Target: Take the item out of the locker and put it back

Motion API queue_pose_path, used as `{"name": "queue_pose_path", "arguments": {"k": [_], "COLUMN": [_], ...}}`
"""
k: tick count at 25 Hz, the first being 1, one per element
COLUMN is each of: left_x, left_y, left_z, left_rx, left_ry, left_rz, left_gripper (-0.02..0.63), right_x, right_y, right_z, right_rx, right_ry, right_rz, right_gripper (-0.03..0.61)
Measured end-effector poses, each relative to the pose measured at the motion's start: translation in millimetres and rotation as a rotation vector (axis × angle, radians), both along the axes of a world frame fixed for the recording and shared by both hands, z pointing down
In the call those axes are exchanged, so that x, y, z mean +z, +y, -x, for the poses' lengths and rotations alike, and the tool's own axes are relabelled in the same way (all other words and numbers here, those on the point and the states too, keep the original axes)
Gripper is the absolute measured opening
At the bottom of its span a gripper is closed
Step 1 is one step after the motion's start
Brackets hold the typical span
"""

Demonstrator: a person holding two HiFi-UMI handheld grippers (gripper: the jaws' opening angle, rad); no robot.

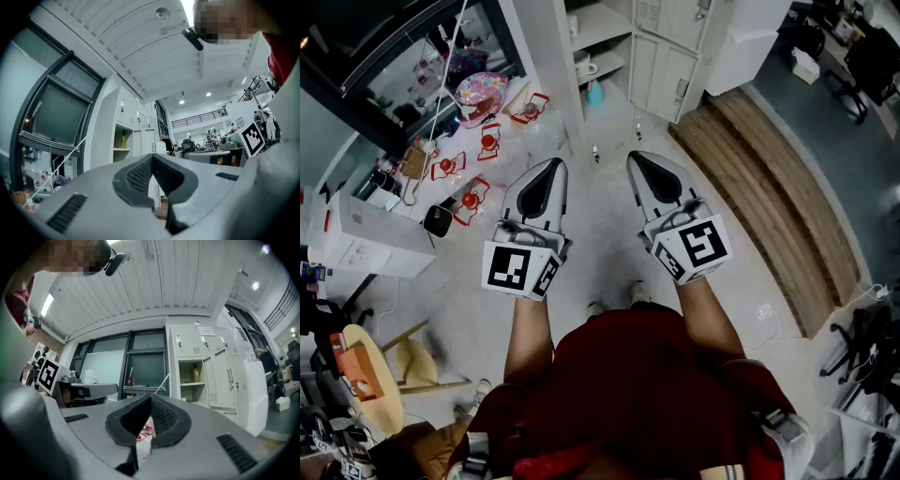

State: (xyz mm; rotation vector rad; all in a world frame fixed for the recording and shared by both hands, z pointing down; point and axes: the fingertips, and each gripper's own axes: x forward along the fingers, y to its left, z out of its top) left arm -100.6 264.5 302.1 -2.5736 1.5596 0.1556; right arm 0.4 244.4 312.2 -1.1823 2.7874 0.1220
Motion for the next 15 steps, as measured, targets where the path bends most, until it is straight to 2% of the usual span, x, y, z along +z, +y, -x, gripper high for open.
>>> {"name": "queue_pose_path", "arguments": {"k": [15], "left_x": [4], "left_y": [-21], "left_z": [-23], "left_rx": [-0.006], "left_ry": [-0.012], "left_rz": [0.005], "left_gripper": [0.006], "right_x": [1], "right_y": [-15], "right_z": [-10], "right_rx": [-0.028], "right_ry": [0.004], "right_rz": [-0.022], "right_gripper": [-0.003]}}
